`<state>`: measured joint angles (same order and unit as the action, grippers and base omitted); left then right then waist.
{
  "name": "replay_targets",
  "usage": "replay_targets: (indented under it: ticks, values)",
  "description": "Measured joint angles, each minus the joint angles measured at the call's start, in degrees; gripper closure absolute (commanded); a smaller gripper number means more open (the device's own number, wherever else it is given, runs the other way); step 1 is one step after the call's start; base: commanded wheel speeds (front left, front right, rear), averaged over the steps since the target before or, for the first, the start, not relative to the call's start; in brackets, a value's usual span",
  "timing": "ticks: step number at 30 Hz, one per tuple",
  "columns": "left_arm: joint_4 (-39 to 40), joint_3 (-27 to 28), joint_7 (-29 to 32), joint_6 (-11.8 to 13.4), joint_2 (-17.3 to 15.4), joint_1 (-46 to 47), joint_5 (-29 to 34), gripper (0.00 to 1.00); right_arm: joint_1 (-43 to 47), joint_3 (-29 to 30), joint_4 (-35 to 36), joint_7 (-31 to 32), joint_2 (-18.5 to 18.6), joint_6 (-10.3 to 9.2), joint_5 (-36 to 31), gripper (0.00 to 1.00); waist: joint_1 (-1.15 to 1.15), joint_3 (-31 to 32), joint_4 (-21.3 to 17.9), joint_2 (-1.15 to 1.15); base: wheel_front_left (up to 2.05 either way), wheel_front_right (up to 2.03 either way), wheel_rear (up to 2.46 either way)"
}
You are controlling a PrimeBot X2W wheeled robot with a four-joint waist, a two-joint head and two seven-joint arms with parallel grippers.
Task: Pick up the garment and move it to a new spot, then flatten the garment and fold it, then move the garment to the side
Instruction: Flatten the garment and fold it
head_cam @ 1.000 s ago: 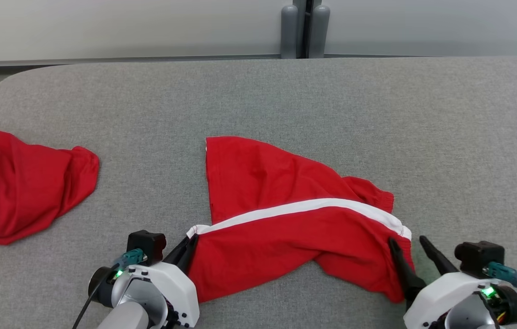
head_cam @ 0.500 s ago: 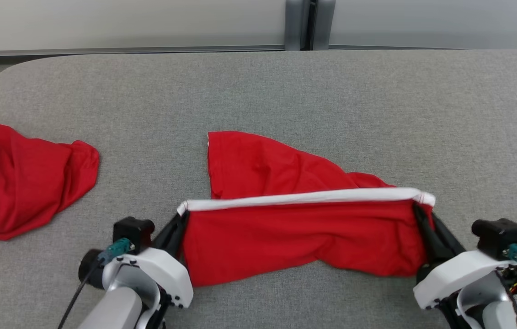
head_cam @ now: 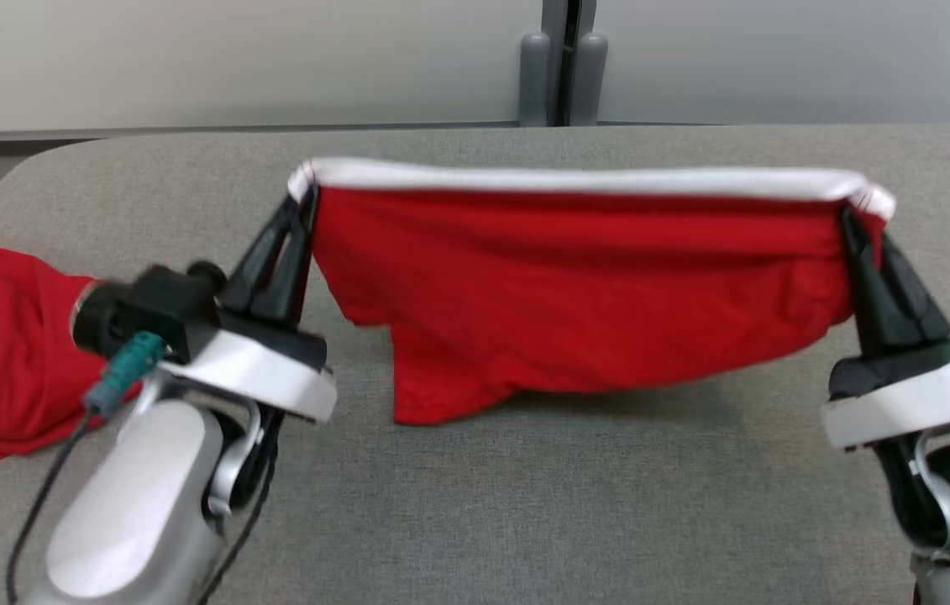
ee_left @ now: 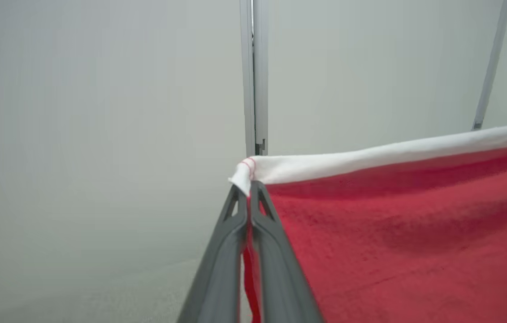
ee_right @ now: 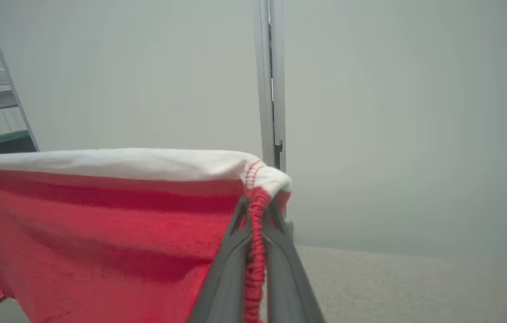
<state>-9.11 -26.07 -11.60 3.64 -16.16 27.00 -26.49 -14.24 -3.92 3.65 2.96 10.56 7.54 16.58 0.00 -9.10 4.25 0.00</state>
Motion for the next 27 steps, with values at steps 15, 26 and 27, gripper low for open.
replay_targets:
  ticks: [15, 26, 27]
  values:
    - [8.56, 1.07, 7.26, 0.87, -1.14, 10.03, -0.09, 1.0, -5.22, 2.05, 5.46, 3.69, 0.83, -0.01, 1.16, 1.0, 0.0, 2.6, -1.01, 0.0, 0.0, 0.0, 0.0]
    - [-8.16, 1.46, 5.26, -4.14, 2.45, 26.29, -1.86, 1.0, -21.03, 0.54, -3.43, 2.99, 1.57, -0.02, 4.66, 1.0, 0.0, -2.28, -1.19, 0.0, 0.0, 0.0, 0.0]
    - [-10.14, 1.53, 4.47, -4.61, 2.88, 28.52, -1.8, 1.0, -23.49, 0.05, -5.0, 2.64, 1.65, -0.01, 4.82, 1.0, 0.0, -2.92, -1.22, 0.0, 0.0, 0.0, 0.0]
